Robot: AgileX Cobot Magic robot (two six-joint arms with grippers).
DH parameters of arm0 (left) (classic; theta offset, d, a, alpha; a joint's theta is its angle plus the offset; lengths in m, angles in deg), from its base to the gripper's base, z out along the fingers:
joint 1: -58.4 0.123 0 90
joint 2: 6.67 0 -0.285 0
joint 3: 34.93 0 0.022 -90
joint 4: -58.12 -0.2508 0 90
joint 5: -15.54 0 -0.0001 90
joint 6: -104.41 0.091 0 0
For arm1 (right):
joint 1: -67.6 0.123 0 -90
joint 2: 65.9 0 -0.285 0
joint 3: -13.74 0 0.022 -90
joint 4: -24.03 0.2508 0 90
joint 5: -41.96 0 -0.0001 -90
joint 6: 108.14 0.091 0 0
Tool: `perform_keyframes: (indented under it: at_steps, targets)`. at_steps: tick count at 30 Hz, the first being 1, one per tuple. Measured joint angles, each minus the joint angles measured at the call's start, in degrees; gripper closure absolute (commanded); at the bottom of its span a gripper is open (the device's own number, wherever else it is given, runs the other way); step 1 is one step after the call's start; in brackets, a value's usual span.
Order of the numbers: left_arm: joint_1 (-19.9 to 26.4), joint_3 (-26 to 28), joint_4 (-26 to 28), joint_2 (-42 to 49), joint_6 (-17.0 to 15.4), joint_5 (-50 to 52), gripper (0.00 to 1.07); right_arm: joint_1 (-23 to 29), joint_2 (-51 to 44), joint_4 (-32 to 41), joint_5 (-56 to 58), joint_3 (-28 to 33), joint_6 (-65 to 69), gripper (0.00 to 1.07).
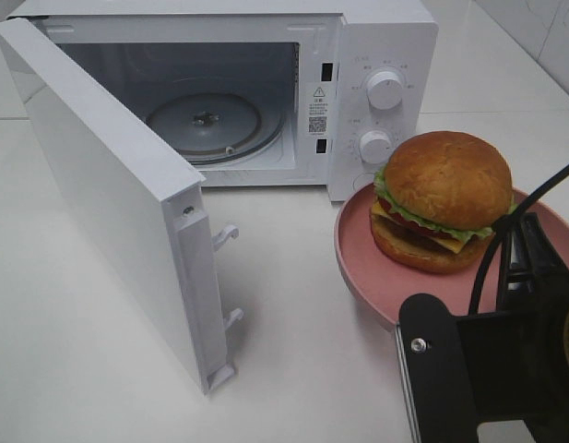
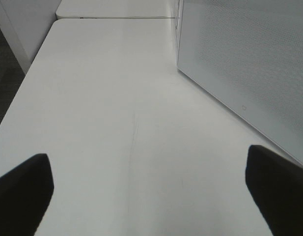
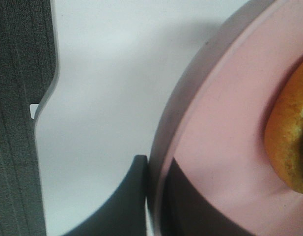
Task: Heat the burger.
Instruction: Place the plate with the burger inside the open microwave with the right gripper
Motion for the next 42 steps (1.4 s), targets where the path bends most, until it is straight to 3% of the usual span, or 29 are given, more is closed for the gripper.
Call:
perform_keyframes:
  at_steps: [15, 20, 22, 25, 27, 30, 32, 36, 42]
  targets:
    - [0.00, 0.00, 0.00, 0.00, 0.00, 0.00, 0.04, -1.38, 0.00, -2.92, -3.38, 0.00, -10.94, 1.07]
    - [0.00, 0.00, 0.00, 0.00, 0.00, 0.00, 0.04, -5.33, 0.00, -2.92, -8.77, 0.00, -17.82, 1.07]
    - [0.00, 0.00, 0.00, 0.00, 0.00, 0.00, 0.04, -9.34, 0.00, -2.98, -12.61, 0.00, -23.49, 1.07]
    - [0.00, 0.00, 0.00, 0.00, 0.00, 0.00, 0.04, -10.49, 0.00, -2.64, -13.58, 0.00, -25.27, 1.07]
    - [0.00, 0.00, 0.00, 0.00, 0.00, 0.00, 0.04, -14.50, 0.00, 0.23, -18.16, 0.06, -33.00, 1.07]
    - [0.00, 0.00, 0.00, 0.00, 0.00, 0.00, 0.04, -15.53, 0.00, 1.32, -19.37, 0.06, -35.35, 1.07]
    - [0.00, 0.00, 0.00, 0.00, 0.00, 0.00, 0.04, -19.54, 0.06, 5.10, -22.86, 0.06, -43.95, 1.07]
    - [0.00, 0.00, 0.00, 0.00, 0.00, 0.00, 0.04, -22.63, 0.06, 8.08, -24.52, 0.06, -50.31, 1.07]
    - [0.00, 0.00, 0.00, 0.00, 0.00, 0.00, 0.04, -29.56, 0.11, 20.00, -26.01, 0.11, -68.24, 1.07]
